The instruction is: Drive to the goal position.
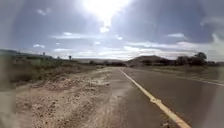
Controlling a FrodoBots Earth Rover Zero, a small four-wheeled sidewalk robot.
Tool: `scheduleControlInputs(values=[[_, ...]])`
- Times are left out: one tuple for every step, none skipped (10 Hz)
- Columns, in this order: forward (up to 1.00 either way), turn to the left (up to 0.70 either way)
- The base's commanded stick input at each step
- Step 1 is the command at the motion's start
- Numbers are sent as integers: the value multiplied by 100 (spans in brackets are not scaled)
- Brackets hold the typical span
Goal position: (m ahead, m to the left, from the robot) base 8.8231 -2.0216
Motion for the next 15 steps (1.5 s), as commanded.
scheduleControlInputs(values=[[100,0],[100,0],[100,0],[100,0],[100,0],[100,0],[100,0],[100,0],[100,0],[100,0],[100,0],[100,0],[100,0],[100,0],[100,0]])
